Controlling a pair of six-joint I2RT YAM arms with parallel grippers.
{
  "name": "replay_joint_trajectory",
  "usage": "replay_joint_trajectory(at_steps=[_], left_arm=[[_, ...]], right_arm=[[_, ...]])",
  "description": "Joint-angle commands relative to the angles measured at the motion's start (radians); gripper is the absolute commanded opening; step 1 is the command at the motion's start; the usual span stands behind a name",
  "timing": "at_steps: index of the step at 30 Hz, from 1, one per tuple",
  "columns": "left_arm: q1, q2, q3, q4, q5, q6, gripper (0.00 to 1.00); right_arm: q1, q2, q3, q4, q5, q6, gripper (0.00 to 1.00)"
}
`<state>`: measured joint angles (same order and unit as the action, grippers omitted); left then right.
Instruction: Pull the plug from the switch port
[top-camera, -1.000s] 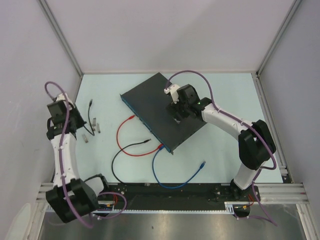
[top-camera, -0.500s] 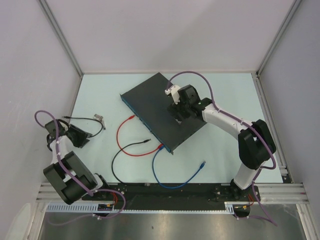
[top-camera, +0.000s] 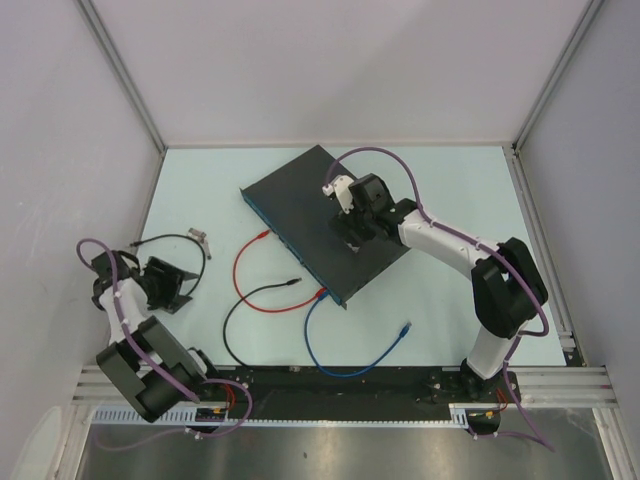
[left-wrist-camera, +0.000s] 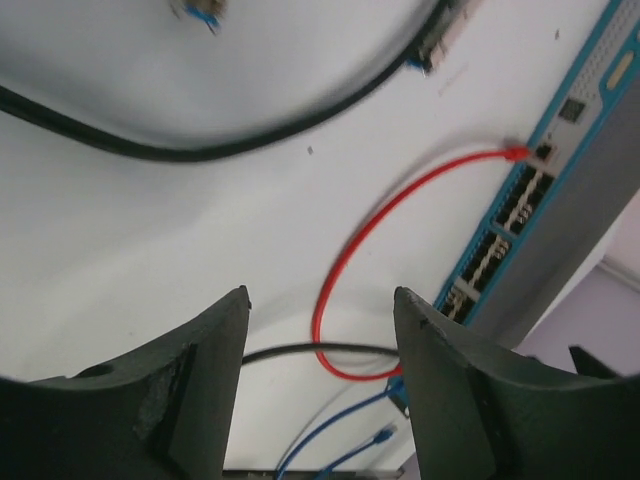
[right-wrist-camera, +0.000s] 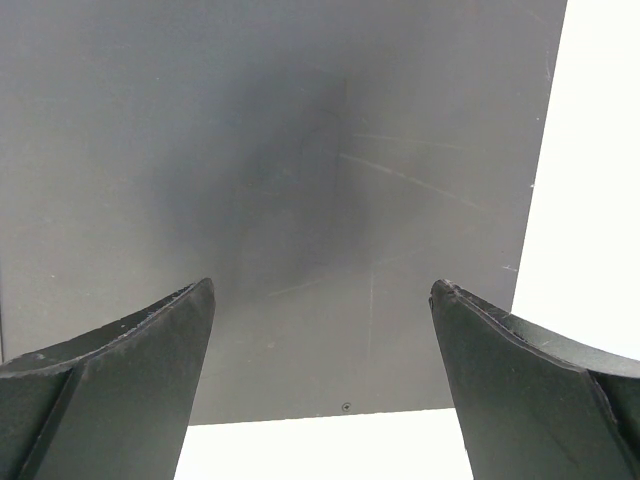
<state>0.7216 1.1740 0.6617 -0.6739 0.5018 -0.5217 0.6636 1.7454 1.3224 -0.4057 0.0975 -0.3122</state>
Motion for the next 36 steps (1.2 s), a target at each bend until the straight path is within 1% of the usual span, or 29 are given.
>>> replay_joint_trajectory(at_steps=[1, 2, 3, 4, 5, 6, 7, 8, 9, 10, 11, 12, 13, 14, 15, 16, 17, 18, 19, 21, 24, 29, 31, 32, 35, 36], left_arm=[[-0.129, -0.091, -0.027, -0.078, 0.109, -0.004, 0.66], [-0.172, -0.117, -0.028, -0.053, 0.13, -0.004, 0.66], [-0.256, -0.131, -0.027, -0.029, 0.136, -0.004, 0.66], [-0.298, -0.135, -0.021, 0.049, 0.165, -0.009, 0.68], [-0.339, -0.122, -0.019, 0.095, 0.194, -0.009, 0.69], [-0.409, -0.103, -0.007, 0.13, 0.222, 0.008, 0.69], [-0.445, -0.085, 0.033, 0.16, 0.268, 0.076, 0.67], [-0.479, -0.061, 0.064, 0.169, 0.27, 0.138, 0.66], [-0.549, -0.022, 0.1, 0.152, 0.252, 0.211, 0.66], [-0.586, 0.002, 0.174, 0.13, 0.242, 0.353, 0.66], [-0.612, 0.031, 0.212, 0.053, 0.26, 0.439, 0.65], [-0.676, 0.094, 0.254, 0.009, 0.247, 0.515, 0.65], [-0.704, 0.119, 0.324, -0.044, 0.227, 0.66, 0.64], [-0.714, 0.136, 0.344, -0.073, 0.189, 0.702, 0.64], [-0.755, 0.153, 0.354, -0.113, 0.185, 0.738, 0.64], [-0.767, 0.183, 0.377, -0.139, 0.179, 0.821, 0.64], [-0.783, 0.197, 0.383, -0.159, 0.149, 0.863, 0.64], [-0.818, 0.21, 0.383, -0.202, 0.123, 0.959, 0.64], [-0.839, 0.231, 0.374, -0.216, 0.092, 0.998, 0.64], [-0.884, 0.24, 0.352, -0.214, 0.0, 1.058, 0.63], [-0.903, 0.242, 0.306, -0.176, -0.046, 1.063, 0.63], [-0.918, 0.277, 0.269, -0.11, -0.054, 1.049, 0.63], [-0.924, 0.295, 0.265, -0.101, -0.049, 1.046, 0.61], [-0.926, 0.305, 0.265, -0.107, -0.045, 1.049, 0.59], [-0.929, 0.348, 0.265, -0.108, -0.02, 1.052, 0.5], [-0.932, 0.36, 0.265, -0.107, -0.014, 1.045, 0.42]], right_arm=[[-0.007, -0.017, -0.002, 0.028, 0.013, -0.013, 0.95], [-0.007, -0.021, 0.0, 0.028, 0.013, -0.013, 0.95], [-0.009, -0.023, 0.0, 0.028, 0.013, -0.013, 0.95], [-0.009, -0.026, 0.0, 0.028, 0.014, -0.014, 0.95], [-0.012, -0.026, 0.0, 0.024, 0.013, -0.014, 0.95], [-0.013, -0.029, 0.0, 0.025, 0.01, -0.015, 0.95], [-0.016, -0.03, 0.0, 0.024, 0.008, -0.013, 0.95], [-0.016, -0.03, 0.0, 0.021, 0.007, -0.011, 0.95], [-0.019, -0.033, 0.0, 0.019, 0.004, -0.011, 0.95], [-0.019, -0.034, 0.0, 0.018, 0.004, -0.013, 0.95], [-0.021, -0.035, 0.0, 0.016, 0.004, -0.014, 0.95], [-0.024, -0.035, 0.0, 0.015, 0.004, -0.016, 0.95], [-0.024, -0.04, 0.0, 0.013, 0.002, -0.016, 0.95], [-0.024, -0.041, 0.0, 0.015, 0.002, -0.018, 0.95], [-0.025, -0.043, 0.0, 0.016, 0.002, -0.019, 0.95], [-0.028, -0.047, 0.0, 0.015, -0.001, -0.019, 0.95], [-0.03, -0.049, 0.0, 0.011, -0.002, -0.019, 0.95], [-0.032, -0.05, 0.0, 0.011, -0.008, -0.019, 0.95], [-0.038, -0.05, 0.0, 0.01, -0.01, -0.018, 0.95], [-0.042, -0.05, -0.003, 0.01, -0.015, -0.016, 0.95], [-0.047, -0.052, -0.006, 0.01, -0.022, -0.013, 0.95], [-0.048, -0.05, -0.019, 0.008, -0.039, -0.005, 0.95], [-0.047, -0.049, -0.02, 0.008, -0.042, -0.005, 0.95], [-0.047, -0.05, -0.02, 0.008, -0.042, -0.005, 0.95], [-0.047, -0.047, -0.02, 0.013, -0.042, -0.007, 0.95], [-0.048, -0.044, -0.02, 0.015, -0.044, -0.007, 0.95]])
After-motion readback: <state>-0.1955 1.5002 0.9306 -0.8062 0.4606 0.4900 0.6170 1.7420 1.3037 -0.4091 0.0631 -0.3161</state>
